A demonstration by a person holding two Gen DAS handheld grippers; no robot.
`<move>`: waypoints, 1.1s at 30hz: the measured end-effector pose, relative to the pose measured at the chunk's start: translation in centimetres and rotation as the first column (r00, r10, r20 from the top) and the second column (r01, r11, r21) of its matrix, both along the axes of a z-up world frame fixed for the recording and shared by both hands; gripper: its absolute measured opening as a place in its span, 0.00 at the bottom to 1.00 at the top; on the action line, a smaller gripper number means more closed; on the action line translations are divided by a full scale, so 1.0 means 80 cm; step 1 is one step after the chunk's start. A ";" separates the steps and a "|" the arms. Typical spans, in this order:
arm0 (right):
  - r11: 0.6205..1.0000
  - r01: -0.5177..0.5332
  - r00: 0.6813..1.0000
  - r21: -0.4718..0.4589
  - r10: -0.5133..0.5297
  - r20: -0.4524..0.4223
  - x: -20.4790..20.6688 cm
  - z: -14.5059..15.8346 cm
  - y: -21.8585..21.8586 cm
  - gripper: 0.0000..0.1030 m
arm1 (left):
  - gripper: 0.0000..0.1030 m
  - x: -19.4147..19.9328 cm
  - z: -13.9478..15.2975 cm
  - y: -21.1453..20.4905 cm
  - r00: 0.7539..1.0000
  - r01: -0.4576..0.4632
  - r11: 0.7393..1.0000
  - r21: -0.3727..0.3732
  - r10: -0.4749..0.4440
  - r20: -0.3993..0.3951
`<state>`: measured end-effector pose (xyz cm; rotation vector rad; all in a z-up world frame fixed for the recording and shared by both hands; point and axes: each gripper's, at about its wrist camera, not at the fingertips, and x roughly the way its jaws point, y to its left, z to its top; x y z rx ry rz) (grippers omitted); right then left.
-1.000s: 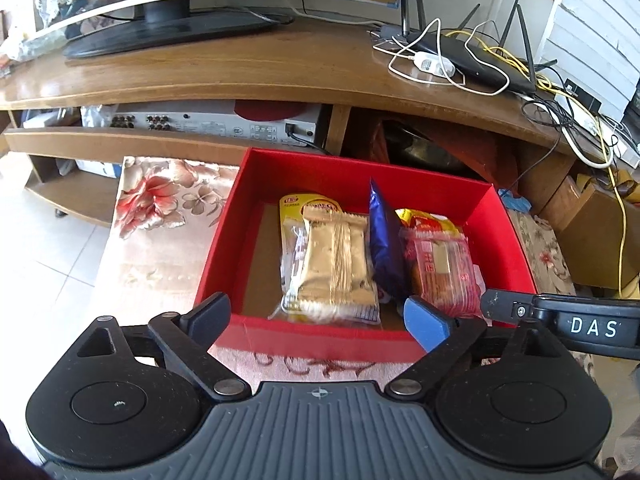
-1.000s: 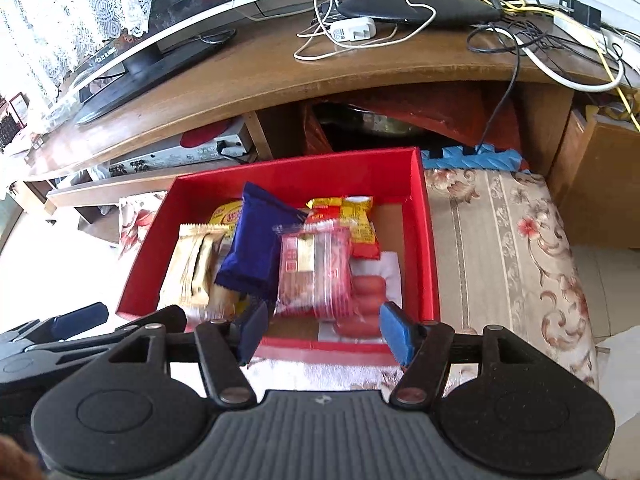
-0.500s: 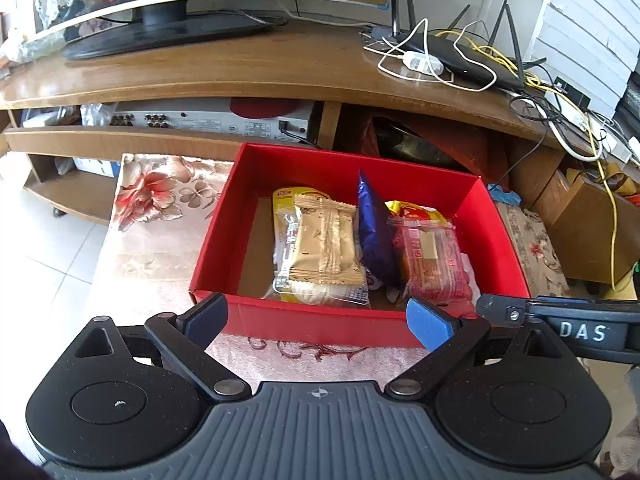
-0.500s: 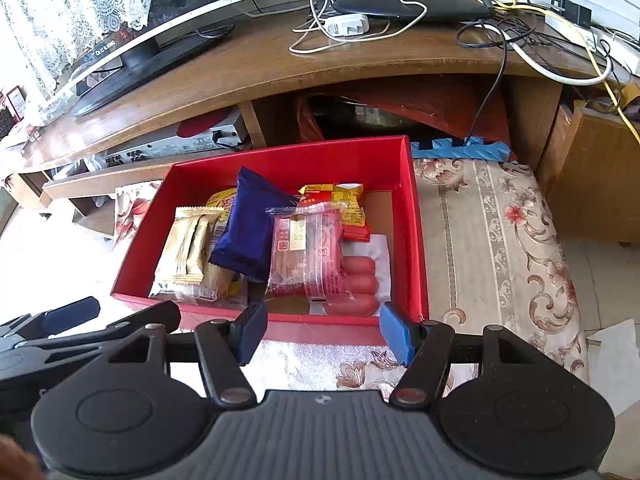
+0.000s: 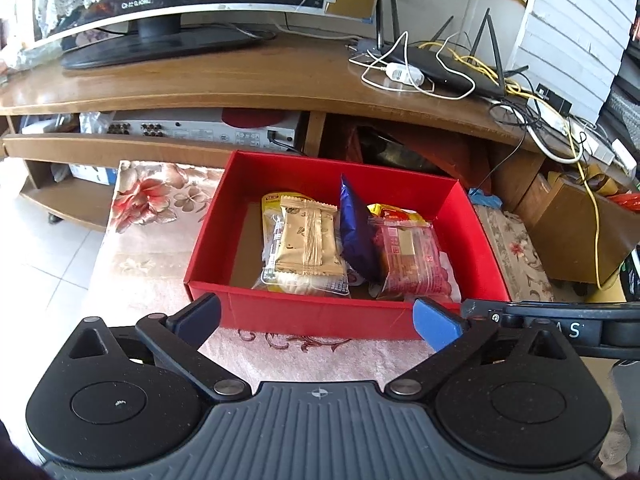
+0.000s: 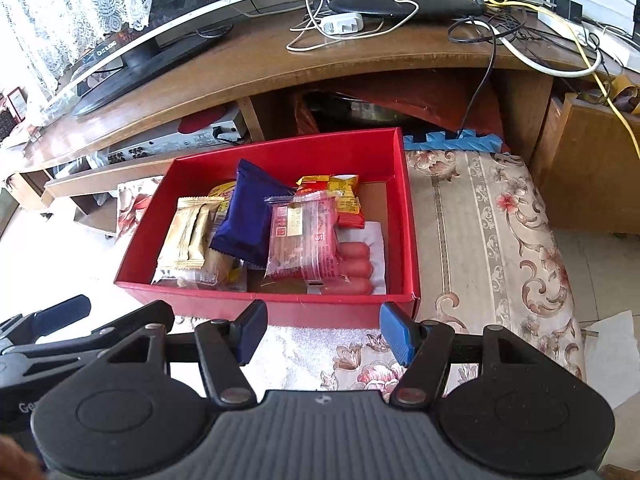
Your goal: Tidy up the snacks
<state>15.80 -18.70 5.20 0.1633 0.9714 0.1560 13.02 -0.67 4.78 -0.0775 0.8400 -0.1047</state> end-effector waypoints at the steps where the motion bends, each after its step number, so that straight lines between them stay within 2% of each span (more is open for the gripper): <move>1: 1.000 -0.003 1.000 0.000 0.003 0.000 -0.002 0.000 0.000 0.56 | 1.00 -0.002 0.000 0.001 1.000 -0.001 1.000 -0.007 0.001 0.002; 4: 1.000 -0.007 1.000 -0.001 0.007 0.002 -0.007 0.001 0.001 0.56 | 1.00 -0.008 -0.003 0.004 1.000 -0.004 1.000 -0.028 0.004 0.008; 10: 1.000 -0.003 1.000 -0.006 0.003 -0.003 -0.016 -0.001 0.000 0.56 | 1.00 -0.021 -0.001 -0.001 0.999 -0.008 1.000 -0.003 0.008 0.051; 14: 1.000 0.003 1.000 -0.003 -0.003 -0.004 -0.020 0.000 -0.003 0.56 | 1.00 -0.023 -0.004 0.004 0.999 0.010 0.998 -0.055 -0.008 0.038; 18: 1.000 0.011 1.000 0.003 -0.010 -0.006 -0.023 0.000 -0.007 0.56 | 1.00 -0.031 -0.001 0.002 0.997 0.045 0.995 -0.087 -0.040 0.061; 21: 1.000 0.004 1.000 -0.014 -0.004 -0.005 -0.025 -0.002 -0.005 0.56 | 1.00 -0.029 -0.001 -0.002 0.997 0.060 0.997 -0.056 -0.057 0.042; 24: 1.000 -0.001 1.000 -0.004 0.001 -0.009 -0.028 -0.003 -0.003 0.56 | 1.00 -0.022 -0.008 -0.003 1.000 0.007 1.000 0.023 -0.007 -0.012; 27: 1.000 -0.001 1.000 -0.012 0.001 -0.007 -0.029 -0.003 -0.001 0.56 | 1.00 -0.021 -0.011 0.000 1.000 0.011 1.000 0.013 -0.011 -0.018; 33: 1.000 0.003 1.000 -0.014 -0.003 -0.012 -0.034 -0.005 -0.001 0.56 | 1.00 -0.026 -0.011 -0.001 1.000 0.005 0.999 0.040 -0.004 -0.008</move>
